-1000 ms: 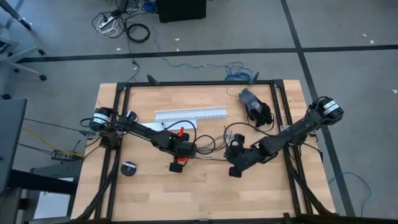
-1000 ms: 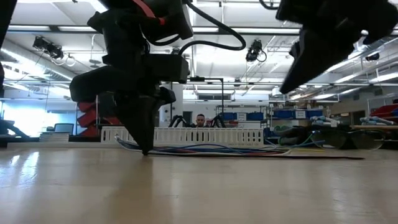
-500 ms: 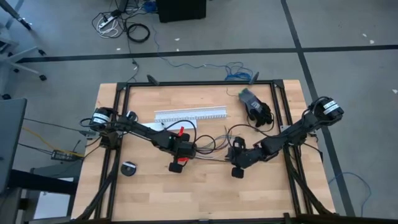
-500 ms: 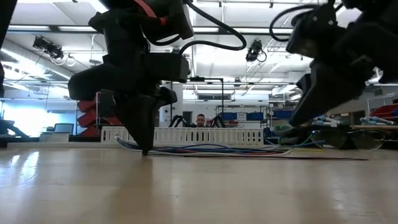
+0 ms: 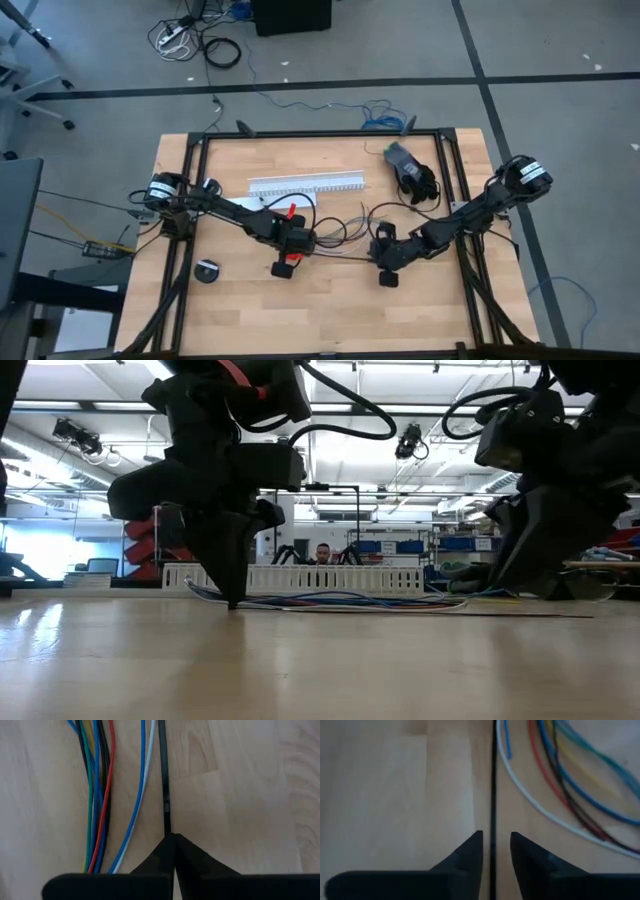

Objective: Ziptie cables
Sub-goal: Wrap the colored wires together using a zip tie

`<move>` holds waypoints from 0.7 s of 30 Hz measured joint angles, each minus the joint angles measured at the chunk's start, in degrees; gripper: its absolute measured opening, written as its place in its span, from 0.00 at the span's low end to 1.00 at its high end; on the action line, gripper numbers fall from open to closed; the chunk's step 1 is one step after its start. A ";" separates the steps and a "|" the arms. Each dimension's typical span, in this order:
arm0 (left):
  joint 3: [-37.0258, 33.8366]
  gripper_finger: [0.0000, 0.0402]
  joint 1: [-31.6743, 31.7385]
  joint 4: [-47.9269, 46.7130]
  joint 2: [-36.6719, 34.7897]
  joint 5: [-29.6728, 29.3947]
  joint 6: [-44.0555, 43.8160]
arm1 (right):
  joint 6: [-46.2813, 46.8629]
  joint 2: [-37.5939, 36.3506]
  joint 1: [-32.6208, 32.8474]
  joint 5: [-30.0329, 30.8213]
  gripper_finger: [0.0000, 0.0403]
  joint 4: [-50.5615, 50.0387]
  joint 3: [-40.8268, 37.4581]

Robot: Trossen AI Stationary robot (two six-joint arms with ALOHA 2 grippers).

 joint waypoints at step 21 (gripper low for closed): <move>0.00 0.00 0.00 -0.22 -0.03 0.68 -0.24 | 7.05 -0.07 0.45 0.82 0.29 4.87 -7.05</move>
